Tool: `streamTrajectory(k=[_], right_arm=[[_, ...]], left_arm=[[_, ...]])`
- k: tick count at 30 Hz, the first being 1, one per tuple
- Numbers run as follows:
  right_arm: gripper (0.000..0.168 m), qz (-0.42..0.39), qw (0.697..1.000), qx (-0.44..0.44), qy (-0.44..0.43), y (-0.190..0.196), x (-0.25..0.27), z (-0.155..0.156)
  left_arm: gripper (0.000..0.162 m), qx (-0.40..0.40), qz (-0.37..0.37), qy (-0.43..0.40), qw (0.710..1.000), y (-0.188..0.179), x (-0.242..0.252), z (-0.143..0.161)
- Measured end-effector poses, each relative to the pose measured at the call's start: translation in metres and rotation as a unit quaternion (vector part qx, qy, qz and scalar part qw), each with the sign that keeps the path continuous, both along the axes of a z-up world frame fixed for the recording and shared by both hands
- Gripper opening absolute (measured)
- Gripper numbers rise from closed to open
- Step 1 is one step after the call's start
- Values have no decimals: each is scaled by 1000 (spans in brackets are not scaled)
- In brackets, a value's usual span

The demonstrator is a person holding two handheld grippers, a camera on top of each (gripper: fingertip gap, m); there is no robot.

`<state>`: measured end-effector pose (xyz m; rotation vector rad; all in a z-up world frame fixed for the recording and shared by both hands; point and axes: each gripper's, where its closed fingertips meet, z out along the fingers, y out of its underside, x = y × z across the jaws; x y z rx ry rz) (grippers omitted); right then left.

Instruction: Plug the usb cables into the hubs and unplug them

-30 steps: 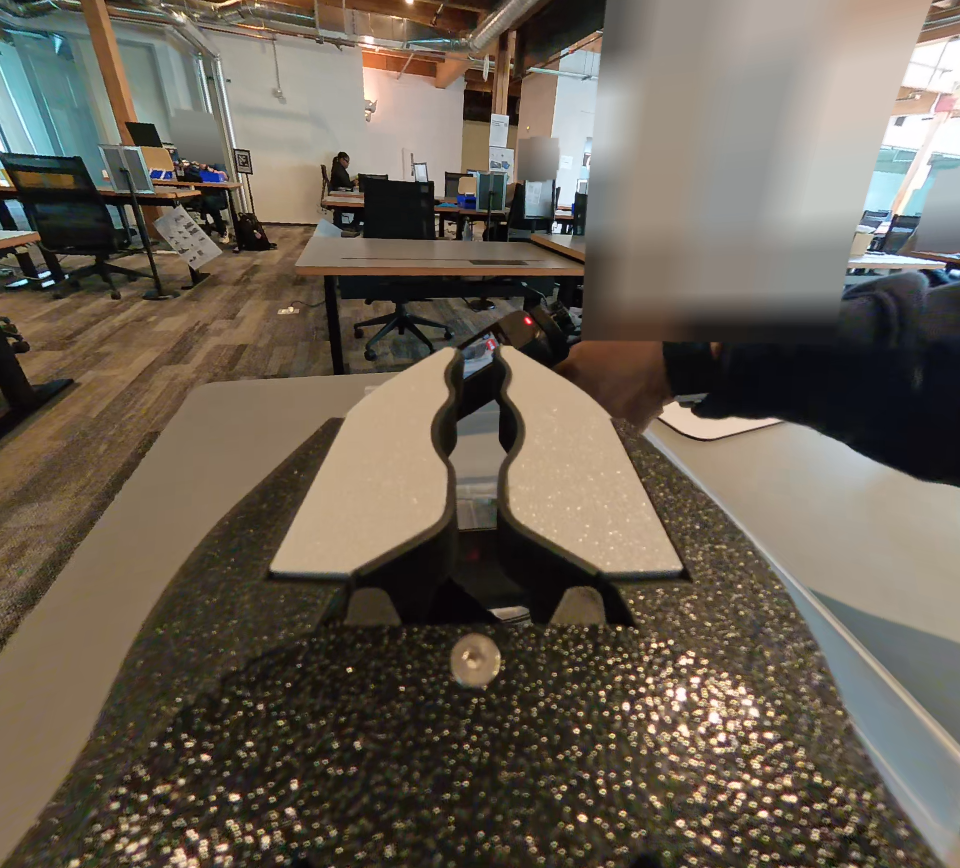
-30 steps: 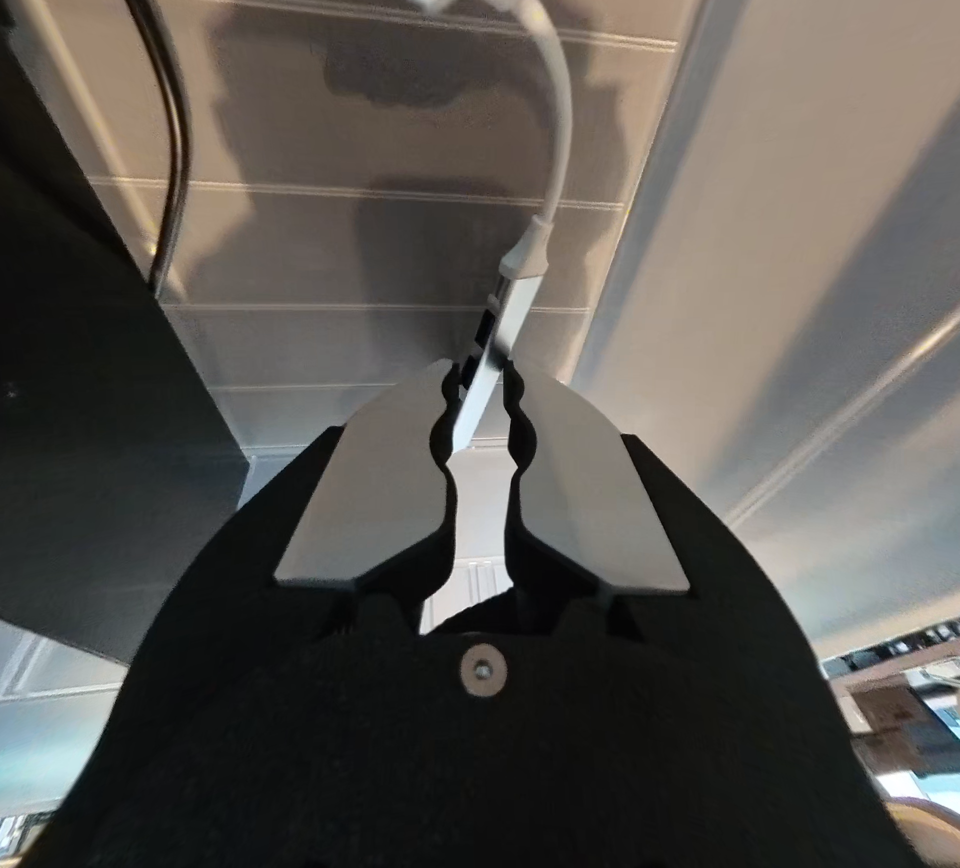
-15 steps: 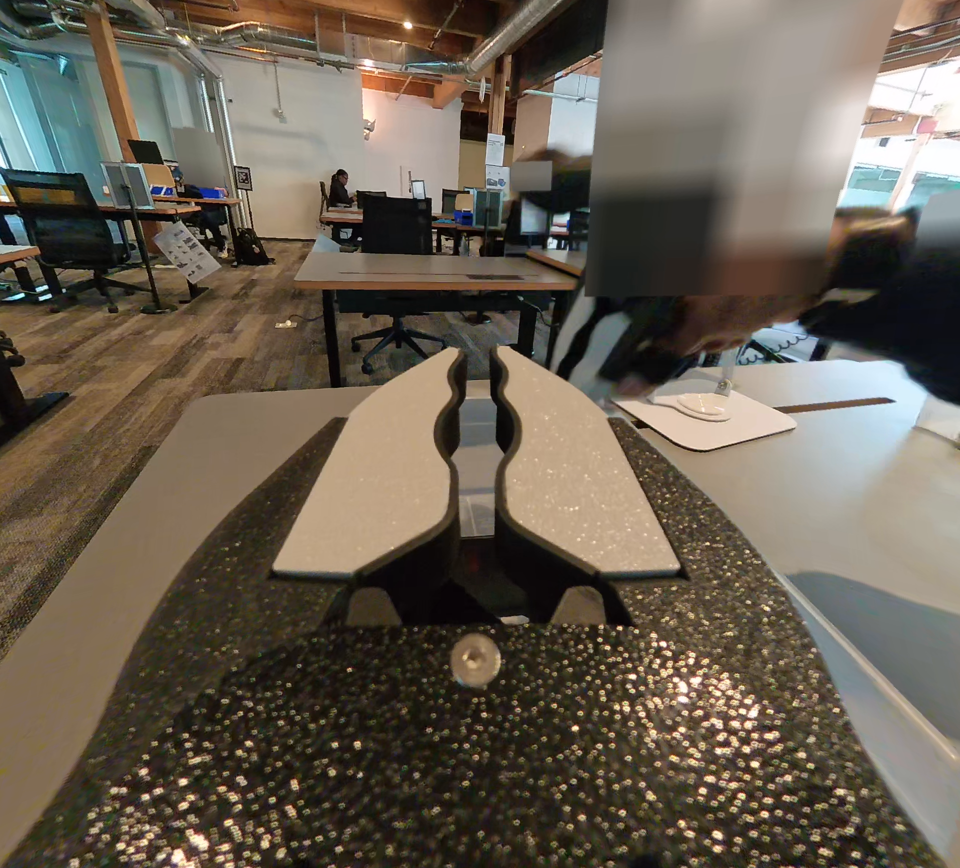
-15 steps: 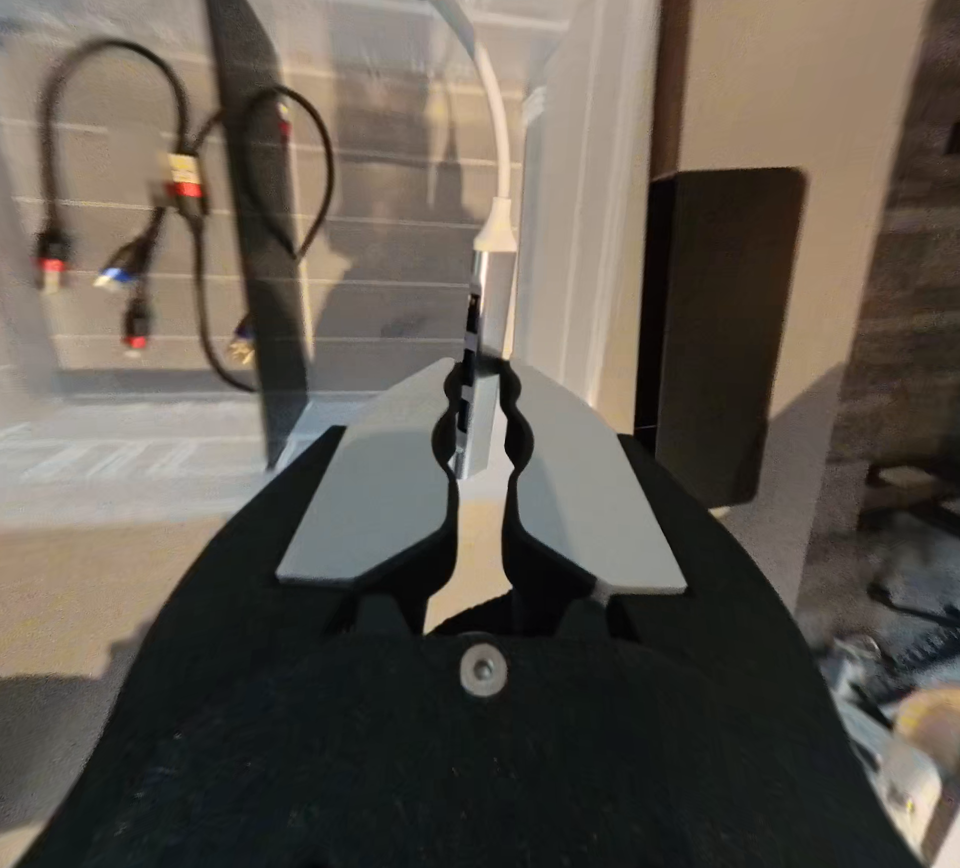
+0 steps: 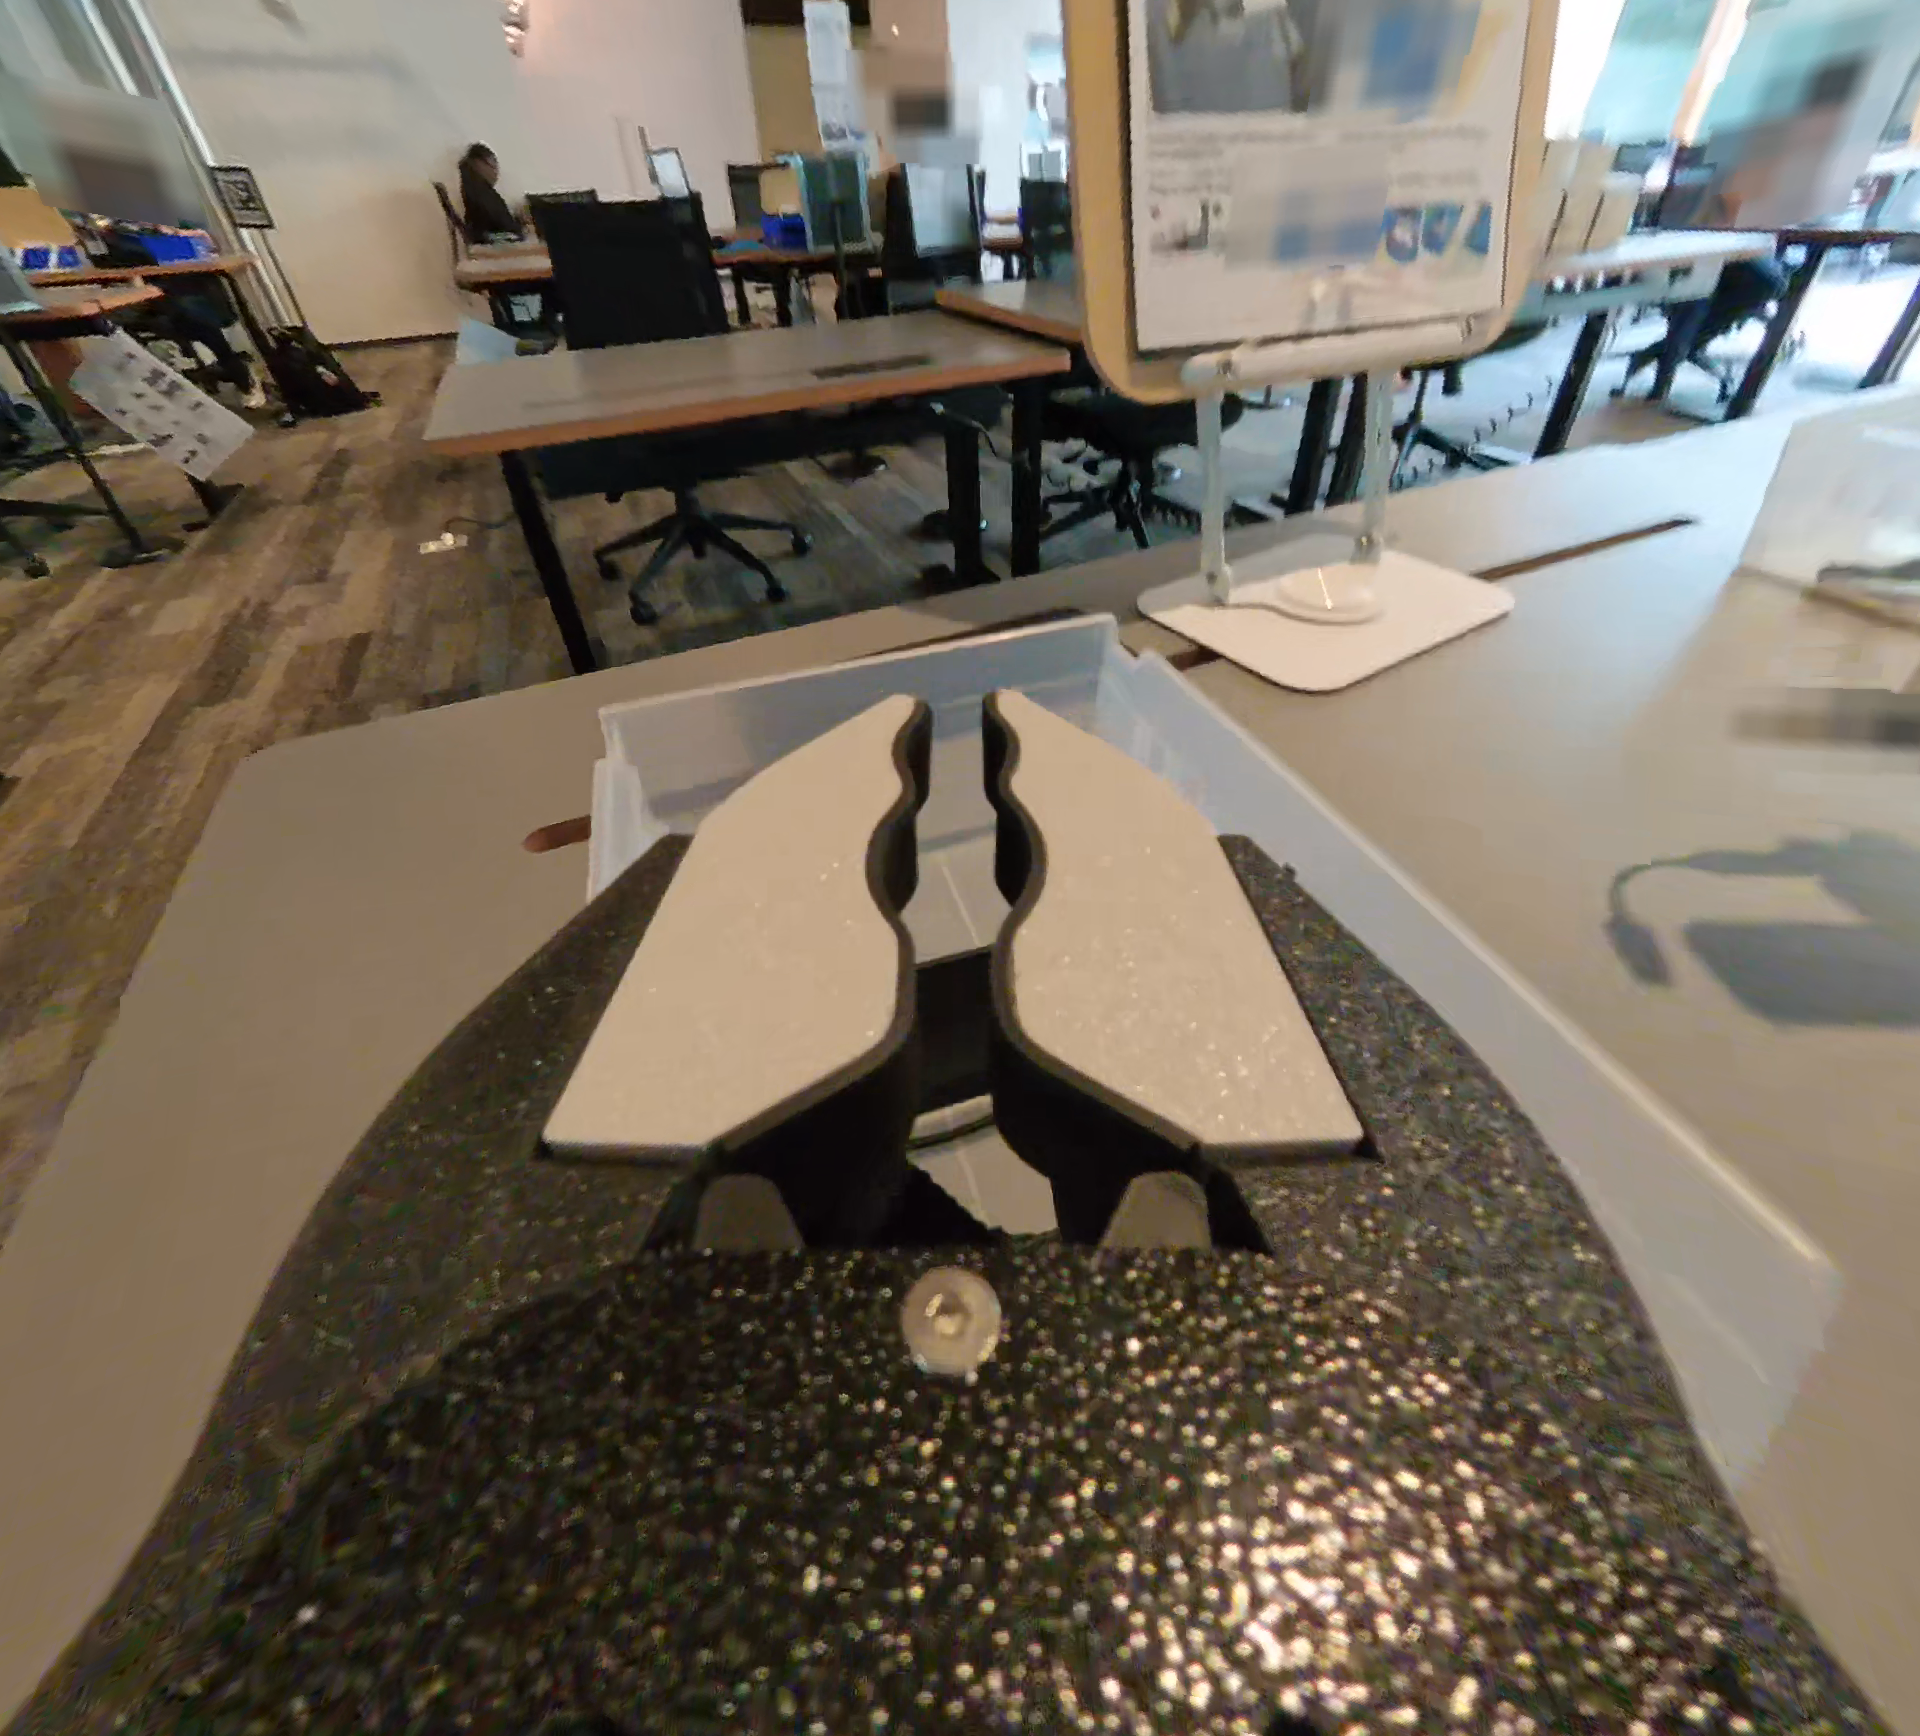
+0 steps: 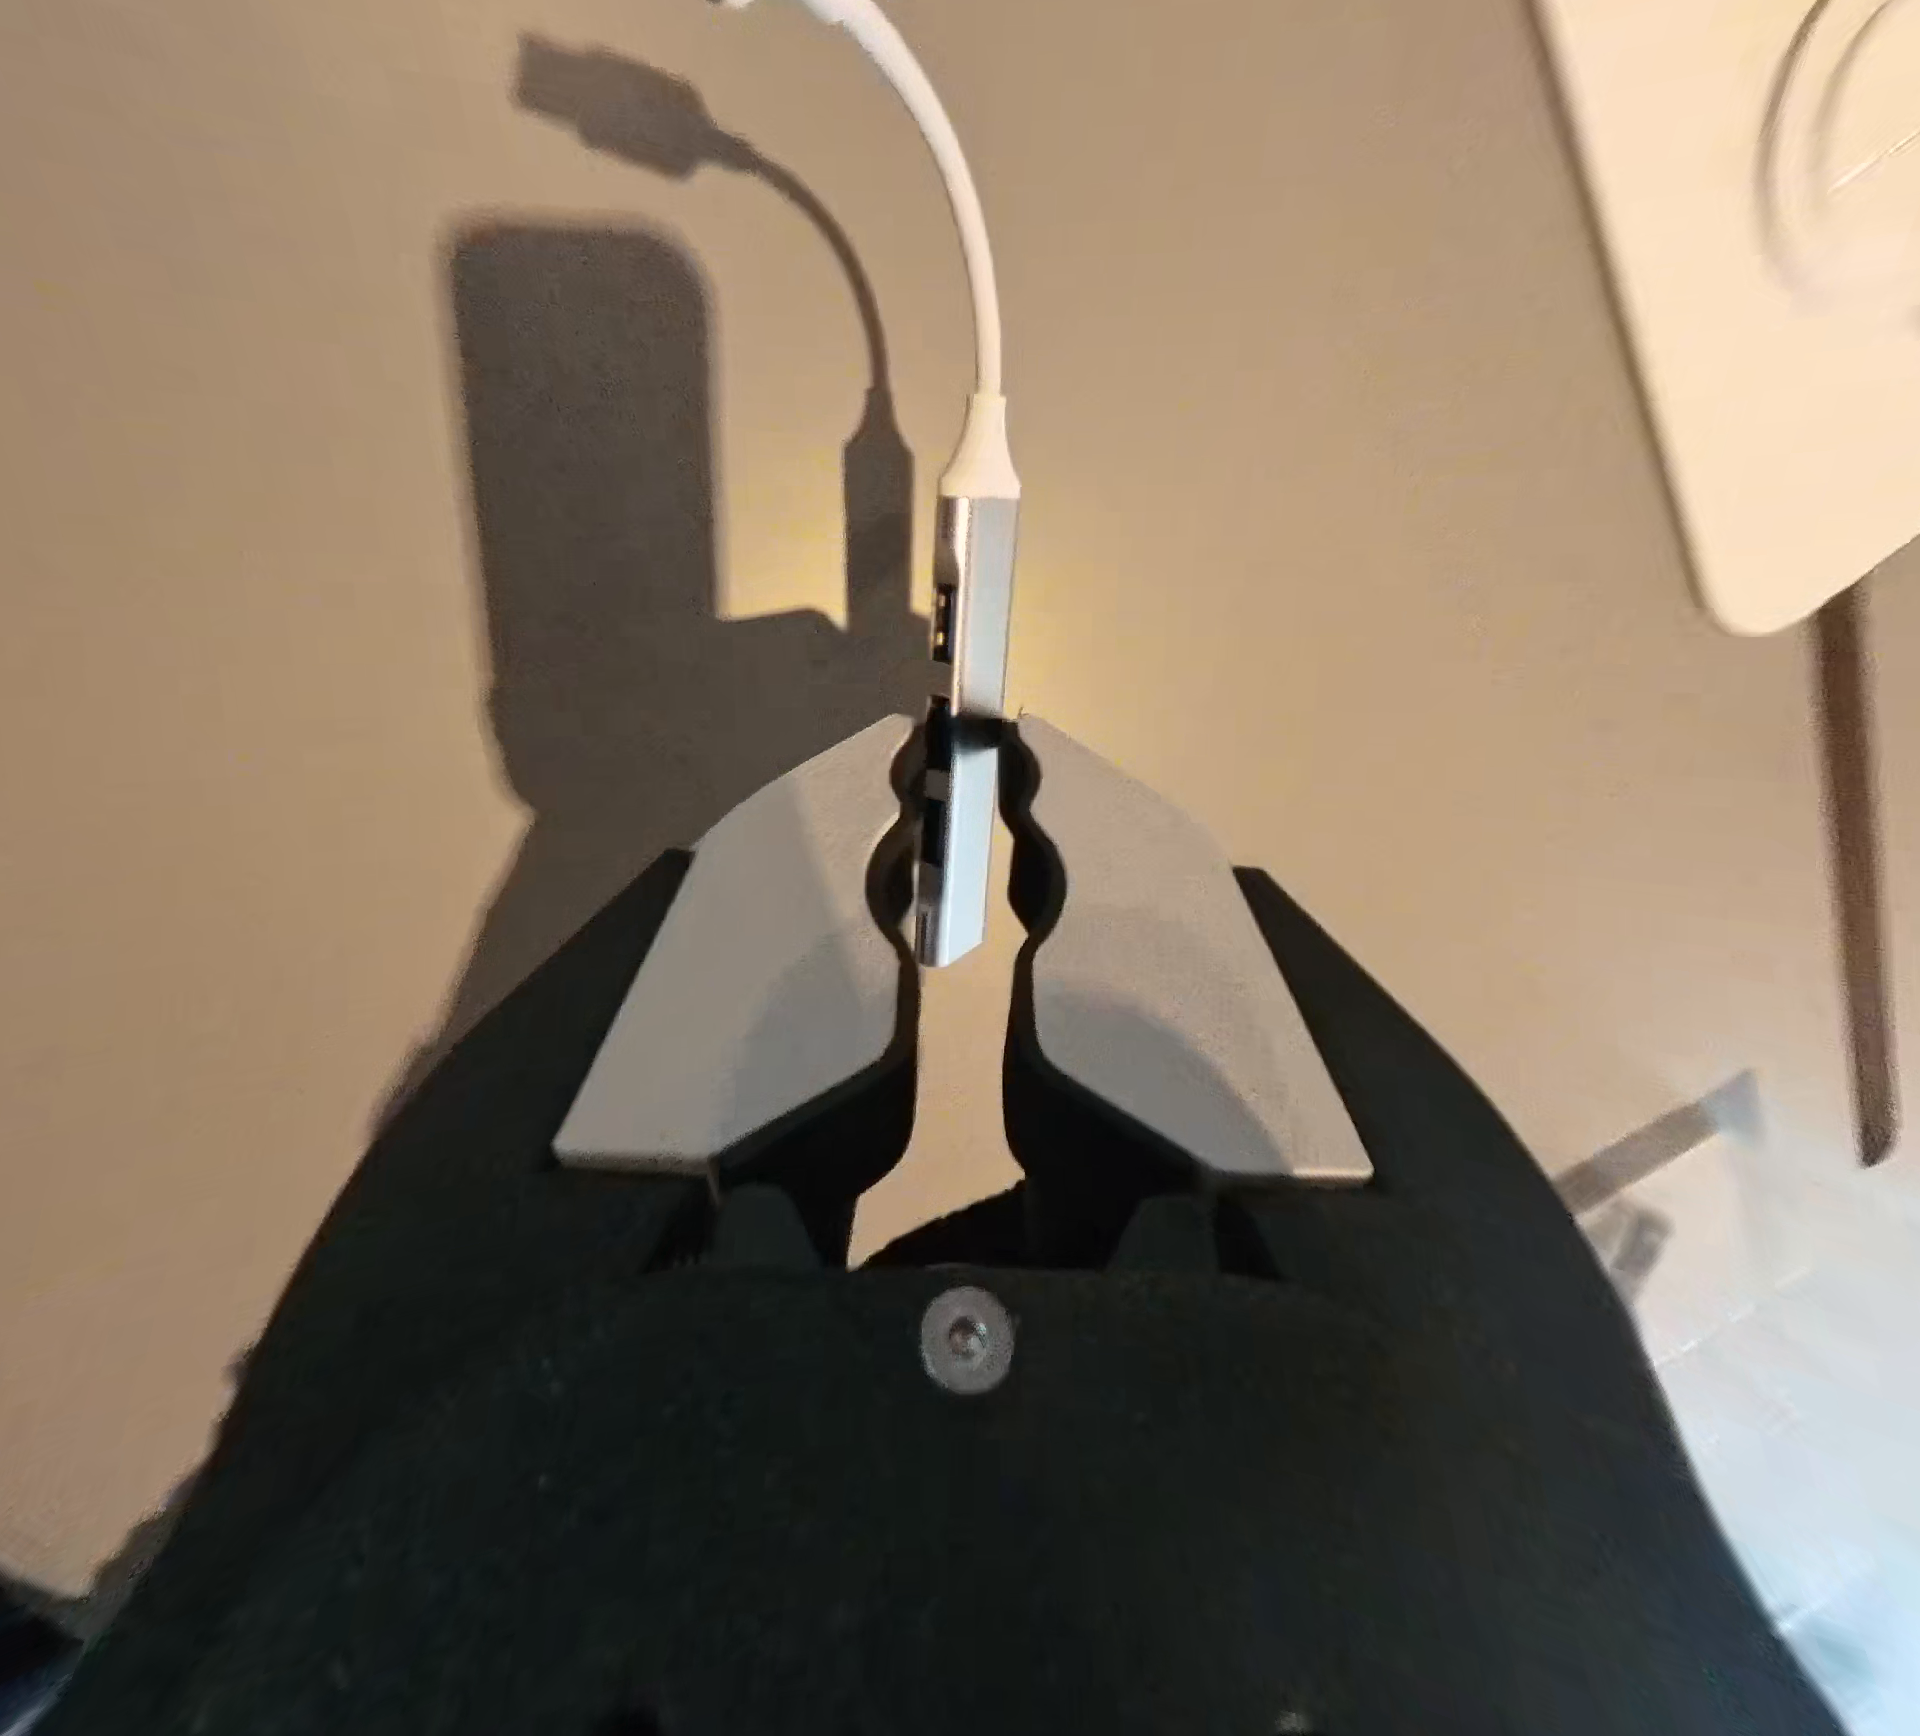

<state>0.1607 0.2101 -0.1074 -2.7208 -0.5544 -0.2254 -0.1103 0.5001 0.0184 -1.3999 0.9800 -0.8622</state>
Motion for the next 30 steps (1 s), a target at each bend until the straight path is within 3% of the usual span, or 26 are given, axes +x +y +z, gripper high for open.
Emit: streamTrajectory(k=[9,15,19,23,30], right_arm=[[10,-9,998,-61,-21,-45,11,-56],[8,-6,999,-47,-21,-47,10,-56],[26,-7,998,-50,-28,-55,13,-53],[33,-1,999,-36,-17,-63,12,-45],[34,66,995,58,49,-56,-28,-14]], left_arm=[[15,35,-111,147,982,-36,6,-40],[23,6,-124,218,968,-38,-1,-67],[28,9,-121,291,949,-40,-10,-88],[31,14,-146,362,921,-50,-16,-109],[32,18,-154,438,885,-35,-28,-114]])
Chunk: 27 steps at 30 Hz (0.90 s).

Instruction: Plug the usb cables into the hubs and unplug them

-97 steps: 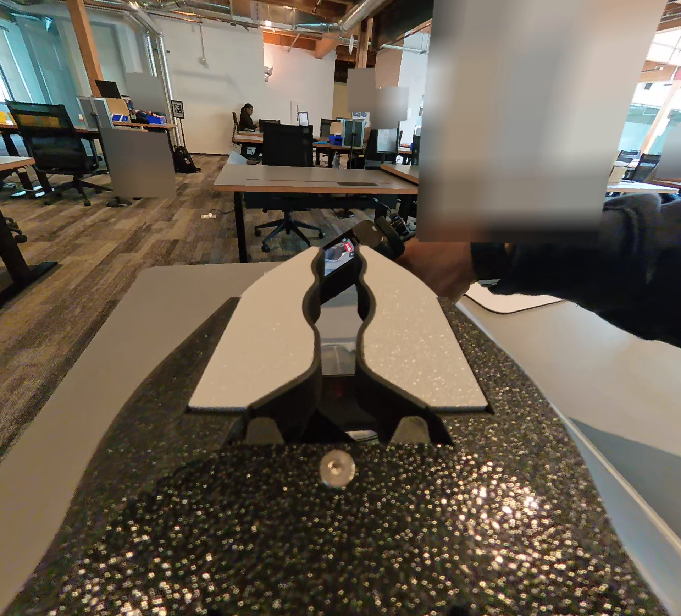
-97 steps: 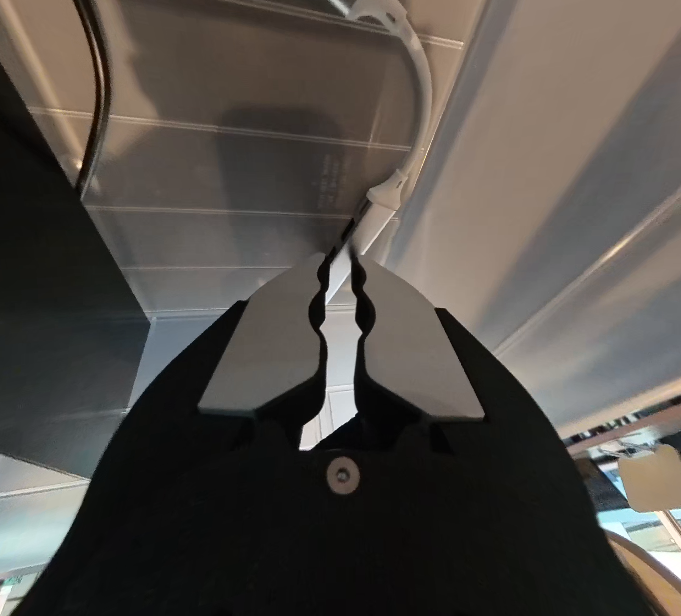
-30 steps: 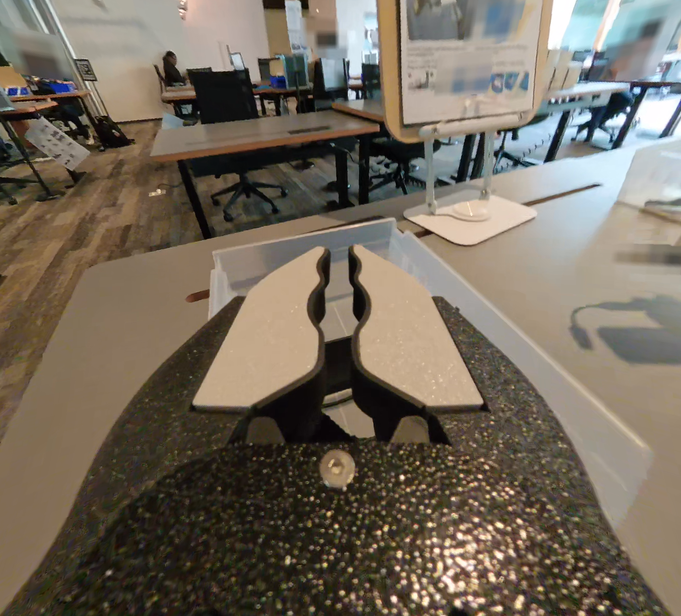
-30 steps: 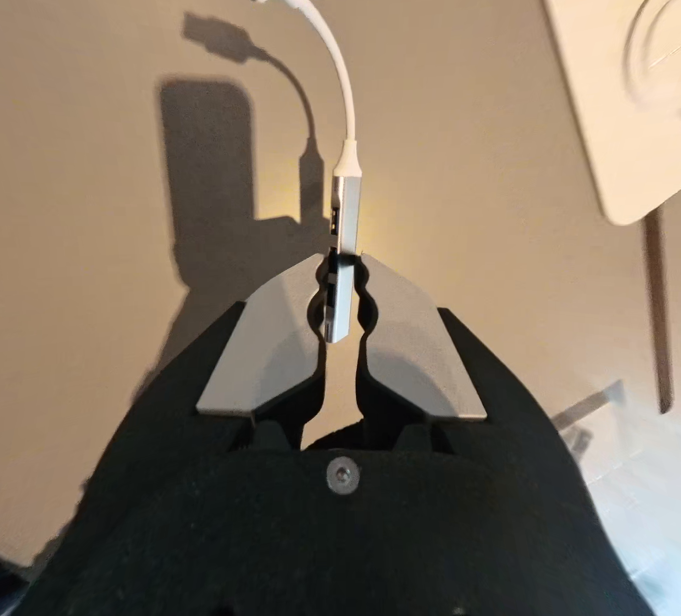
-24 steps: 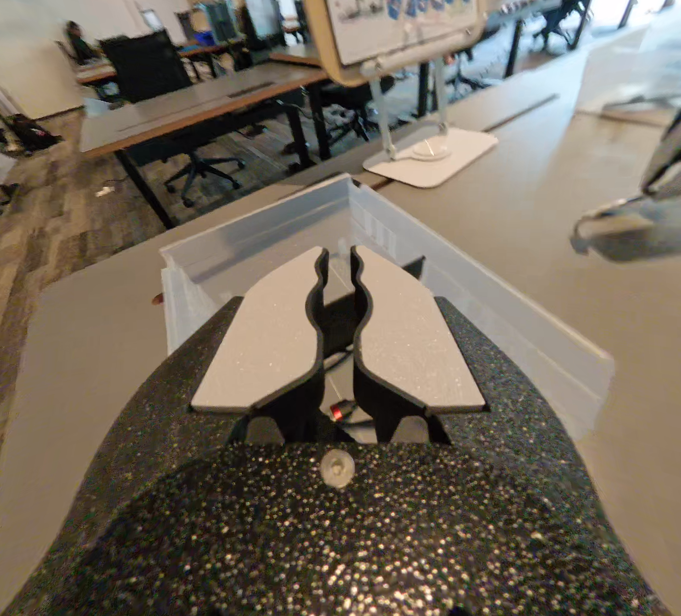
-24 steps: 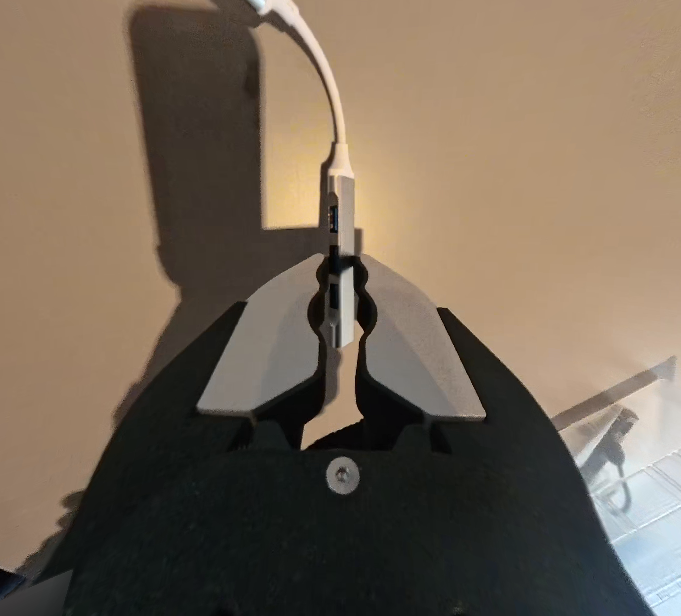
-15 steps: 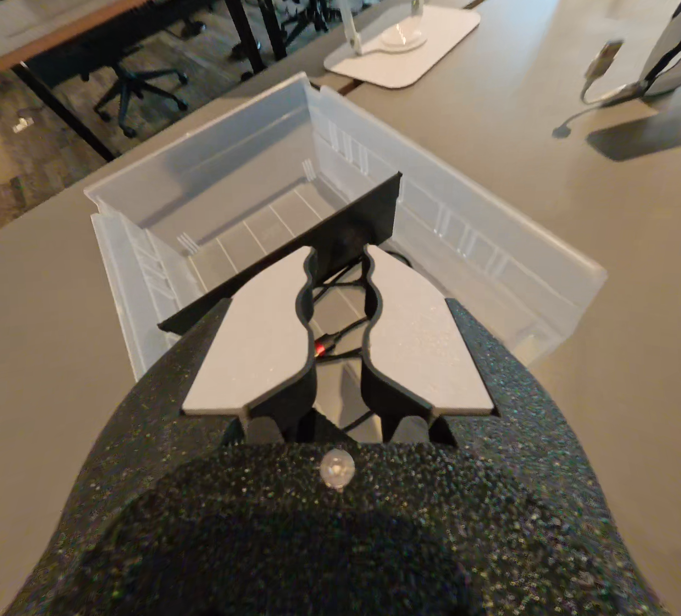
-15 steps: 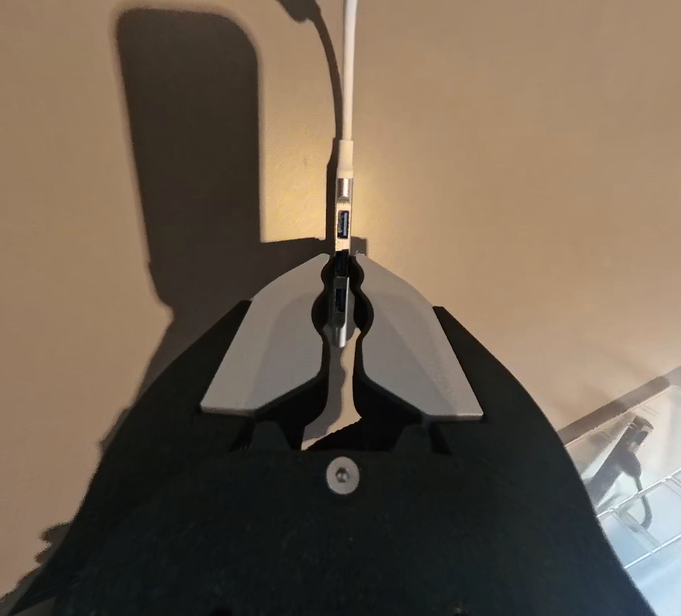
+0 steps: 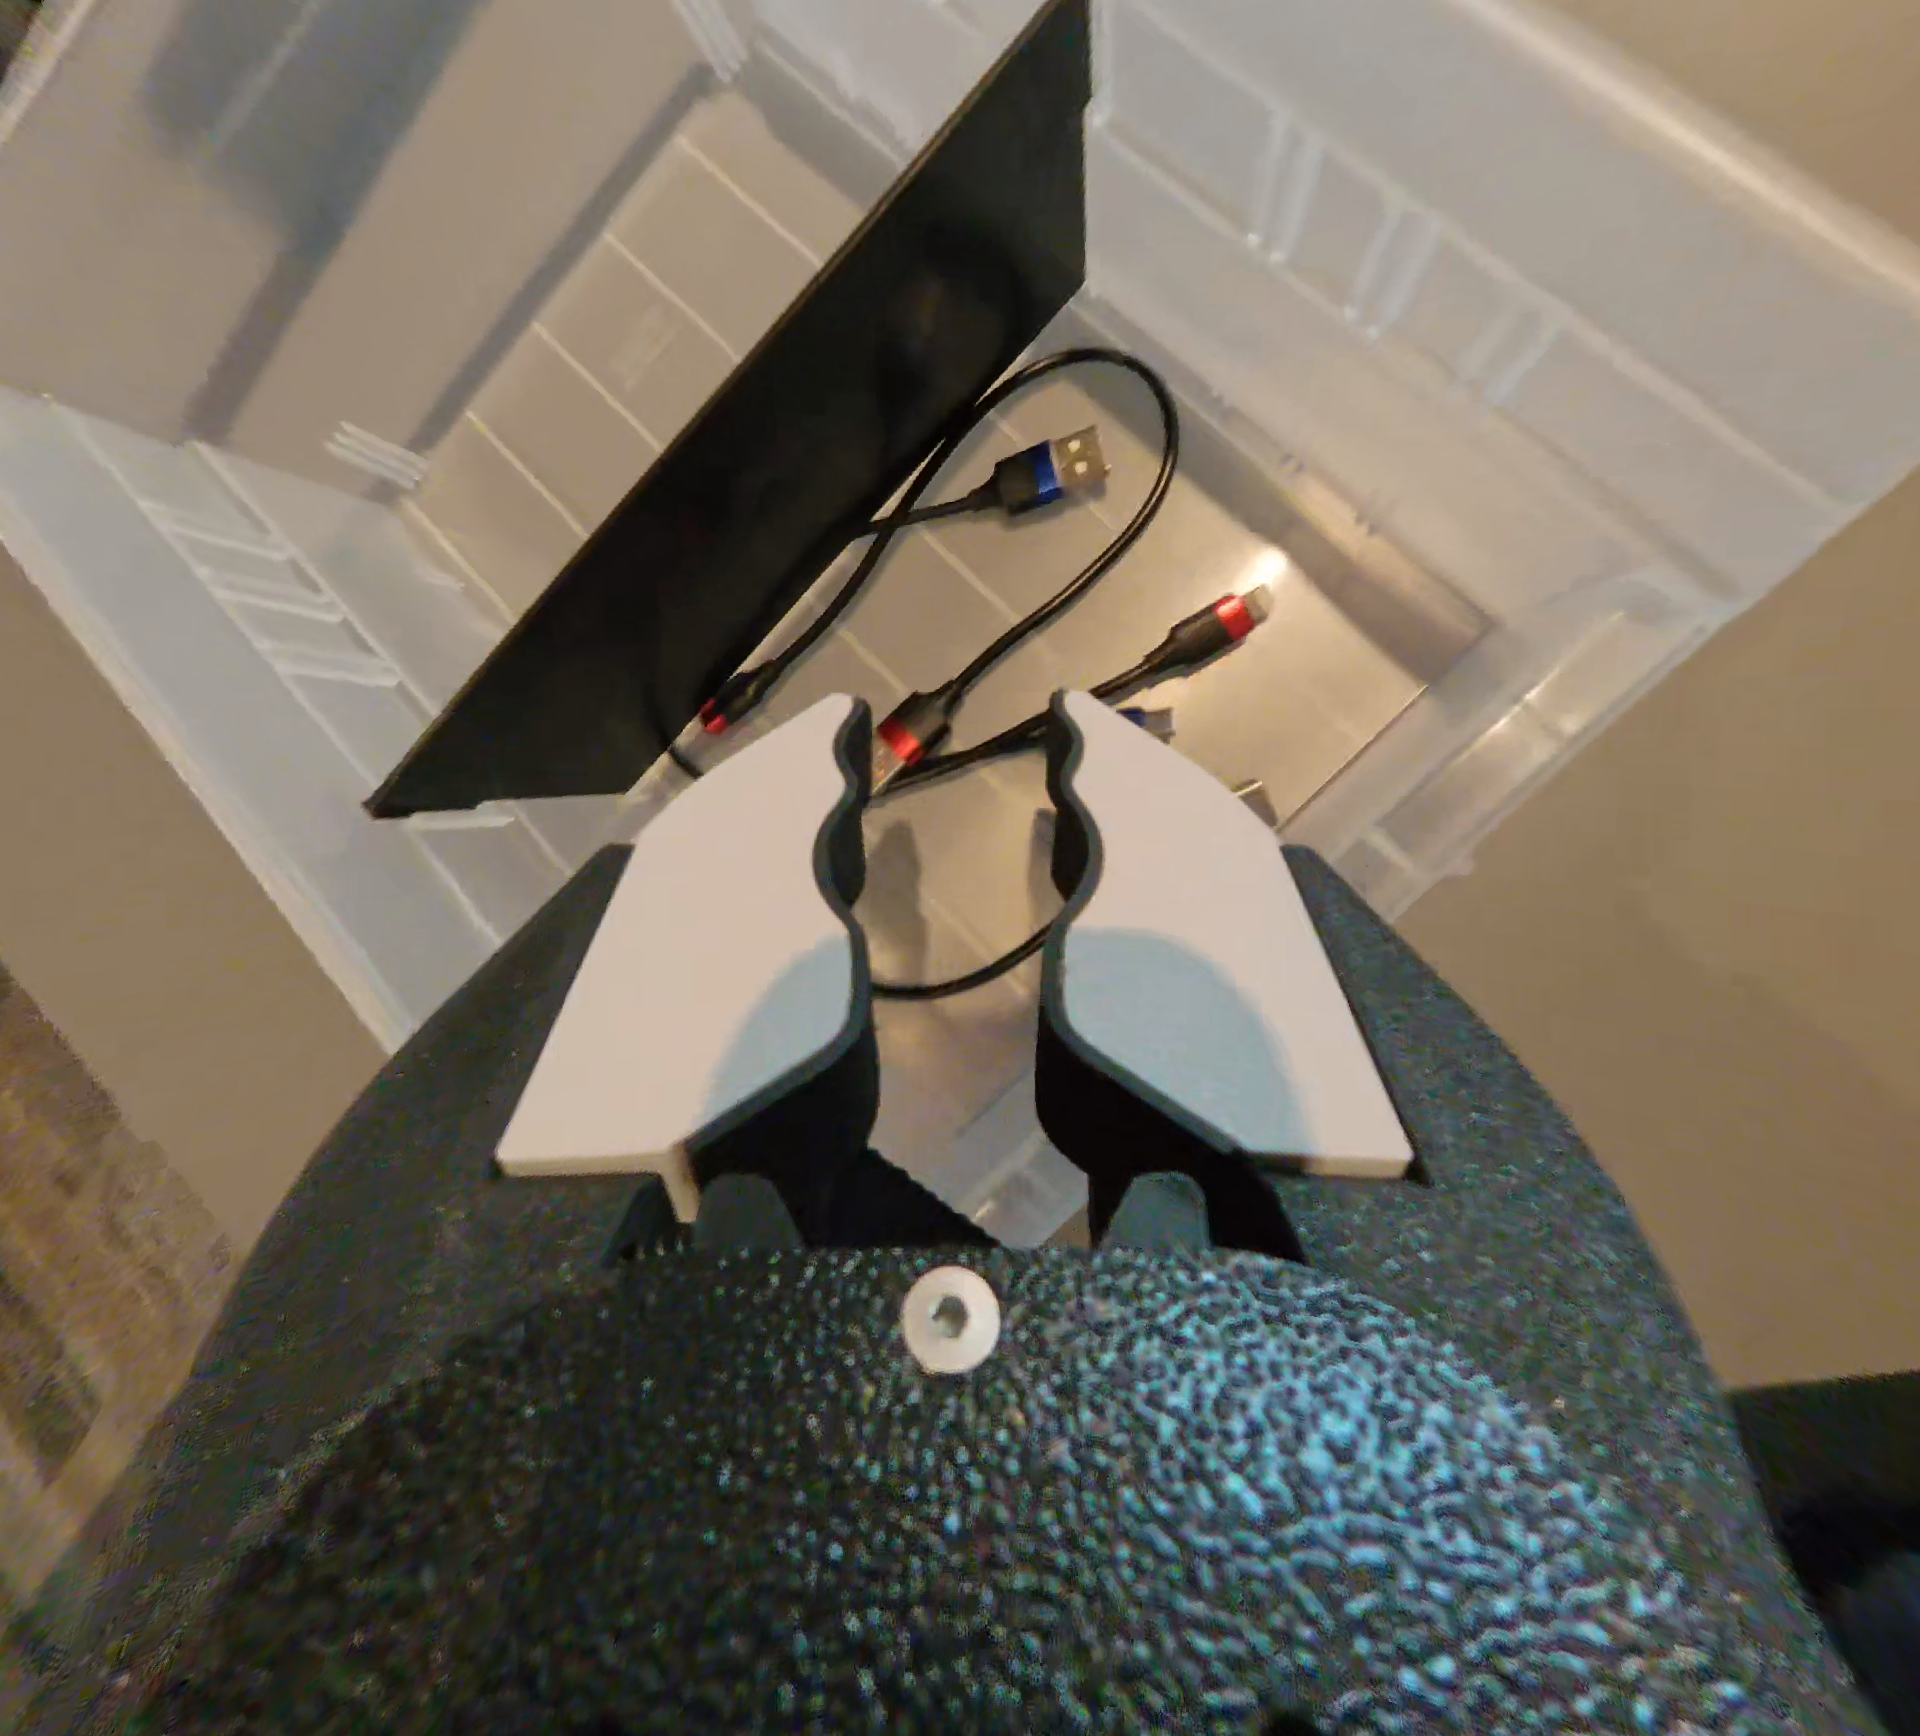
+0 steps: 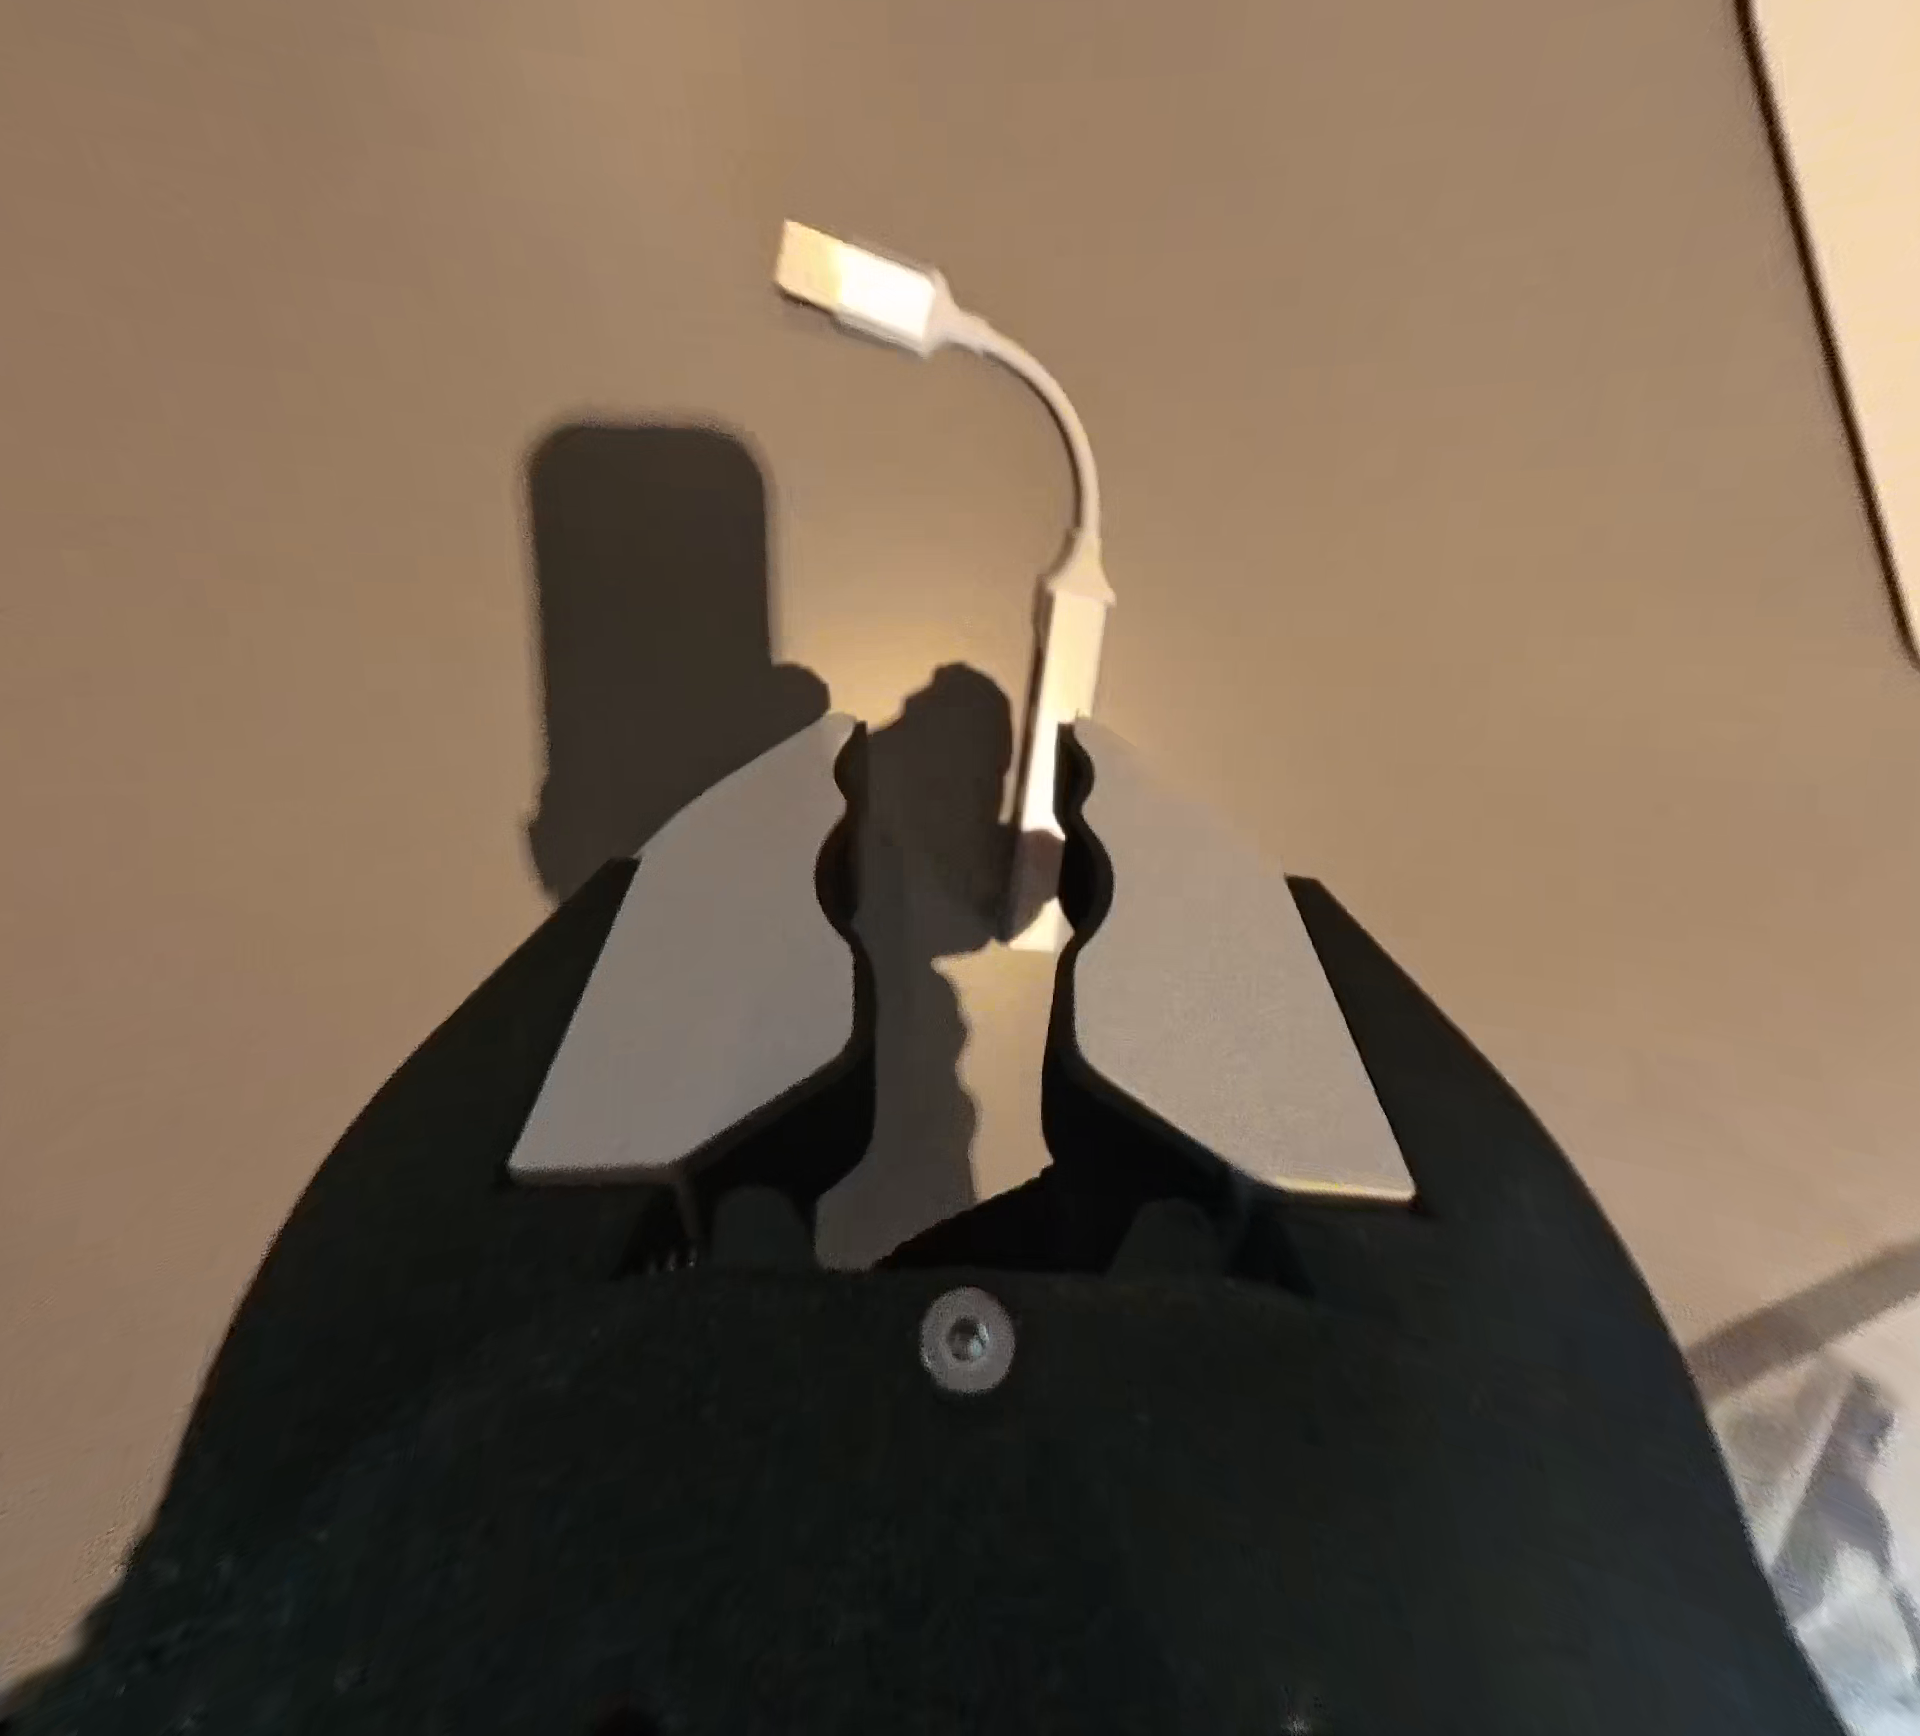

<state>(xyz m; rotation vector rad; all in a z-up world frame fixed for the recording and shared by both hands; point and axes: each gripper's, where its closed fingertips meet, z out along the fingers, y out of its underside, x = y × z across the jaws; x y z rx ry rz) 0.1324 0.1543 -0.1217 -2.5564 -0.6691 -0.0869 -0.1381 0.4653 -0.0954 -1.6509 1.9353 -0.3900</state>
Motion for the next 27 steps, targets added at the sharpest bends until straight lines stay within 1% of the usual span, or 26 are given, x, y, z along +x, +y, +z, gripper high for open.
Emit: streamTrajectory(k=[3,6,11,14,18,21,23,27], right_arm=[[34,62,997,38,36,3,-30,6],[32,109,990,55,68,3,-55,1],[32,117,986,61,100,9,-71,-14],[31,124,985,70,101,11,-74,-19],[31,130,982,67,117,12,-78,-29],[30,127,981,62,130,12,-79,-38],[29,126,978,68,150,13,-82,-39],[29,135,976,66,154,12,-82,-39]], left_arm=[[29,1,-10,12,1000,6,-1,5],[24,-8,-34,21,999,3,7,4],[25,-3,-76,41,996,-14,29,-9],[24,11,-94,53,994,-20,42,-17],[23,18,-120,76,990,-29,56,-35],[24,31,-125,89,988,-29,63,-46],[23,40,-131,91,986,-29,65,-49],[23,76,-171,109,976,-25,64,-50]])
